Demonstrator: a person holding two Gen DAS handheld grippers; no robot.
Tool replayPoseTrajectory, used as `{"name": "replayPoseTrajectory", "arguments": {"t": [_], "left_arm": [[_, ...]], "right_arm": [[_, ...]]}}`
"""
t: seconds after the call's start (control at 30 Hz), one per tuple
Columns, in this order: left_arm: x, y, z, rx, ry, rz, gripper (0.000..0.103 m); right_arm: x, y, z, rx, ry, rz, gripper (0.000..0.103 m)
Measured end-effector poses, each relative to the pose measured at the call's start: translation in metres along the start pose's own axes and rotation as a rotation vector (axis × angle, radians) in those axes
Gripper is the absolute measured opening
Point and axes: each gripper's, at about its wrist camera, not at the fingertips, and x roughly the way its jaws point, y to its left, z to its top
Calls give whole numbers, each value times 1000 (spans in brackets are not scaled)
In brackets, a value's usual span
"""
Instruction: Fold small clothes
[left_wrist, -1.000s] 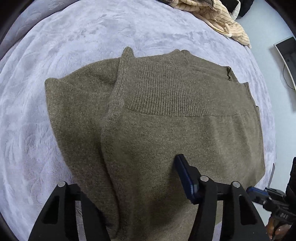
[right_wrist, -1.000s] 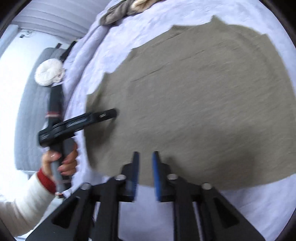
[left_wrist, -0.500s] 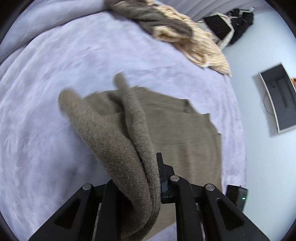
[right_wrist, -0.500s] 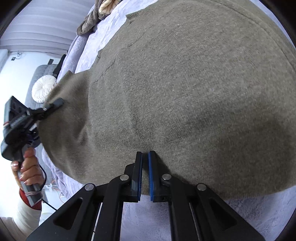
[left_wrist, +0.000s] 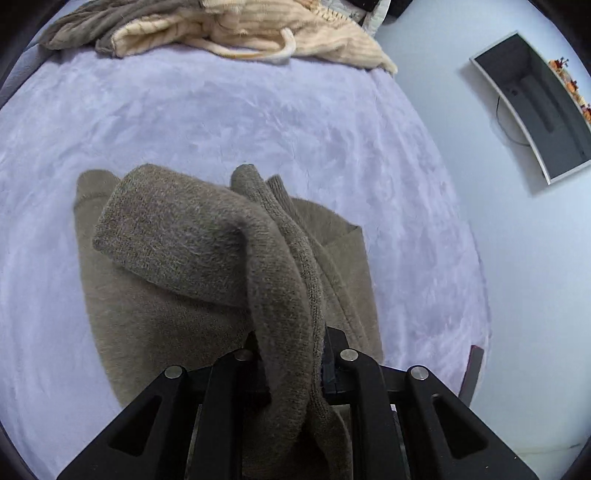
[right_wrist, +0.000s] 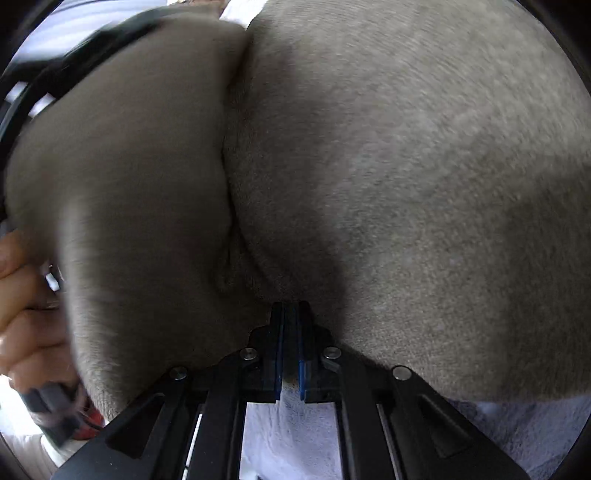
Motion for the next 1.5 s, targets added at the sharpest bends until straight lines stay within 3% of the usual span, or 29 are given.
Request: {"name": "replayPoseTrajectory", "arguments": {"t": [0.17, 0.3, 0.33, 0.4, 0.43, 0.47, 0.57, 0.63, 0.67, 0.7, 0.87, 1.03, 1.13, 1.23, 1.3, 1.33, 1.37, 1.43, 1.5], "left_arm": [[19, -13, -12, 69, 21, 95, 15], [13, -28, -19, 146, 3, 171, 16], [12, -29, -20, 151, -2, 181, 16], [11, -31, -20, 140, -12, 182, 16], [8, -30, -21, 132, -16, 183, 16], [7, -27, -21, 123, -14, 184, 16], [3, -28, -22, 115, -18, 189, 17], [-1, -34, -25, 149, -41, 208, 54], [-4, -37, -27, 161, -66, 246, 81], [-7, -40, -28, 175, -108, 309, 88], [-16, -36, -24, 137, -114, 240, 88], [-44, -18, -33, 107, -187, 278, 88], [-62, 12, -37, 55, -226, 346, 88], [-62, 48, -37, -7, -194, 429, 88], [-59, 67, -39, -34, -194, 481, 88], [-57, 72, -40, -36, -193, 503, 88], [-52, 76, -40, -35, -180, 525, 88], [-45, 80, -43, -42, -161, 556, 88], [-42, 76, -44, -40, -160, 539, 88]], "right_arm": [[-14, -8, 2, 32, 18, 37, 4], [-57, -8, 7, 4, -72, -22, 6], [-71, -11, 11, 11, -106, -30, 10], [-87, -18, 22, 35, -137, 1, 27], [-93, -23, 29, 53, -144, 28, 46], [-97, -27, 35, 75, -149, 77, 53], [-106, -39, 51, 151, -171, 216, 53], [-110, -43, 60, 182, -180, 272, 55], [-109, -44, 65, 196, -175, 312, 56], [-110, -47, 69, 209, -172, 323, 58], [-115, -67, 95, 312, -173, 412, 59], [-114, -57, 112, 294, -156, 407, 61], [-115, -54, 124, 276, -159, 428, 69], [-116, -43, 134, 226, -136, 399, 69], [-115, -29, 141, 147, -92, 305, 65], [-113, -20, 145, 92, -72, 228, 43], [-108, -6, 150, 24, -49, 114, 14], [-100, 20, 159, -111, -40, -89, 14], [-107, 43, 158, -221, -70, -122, 14]]}}
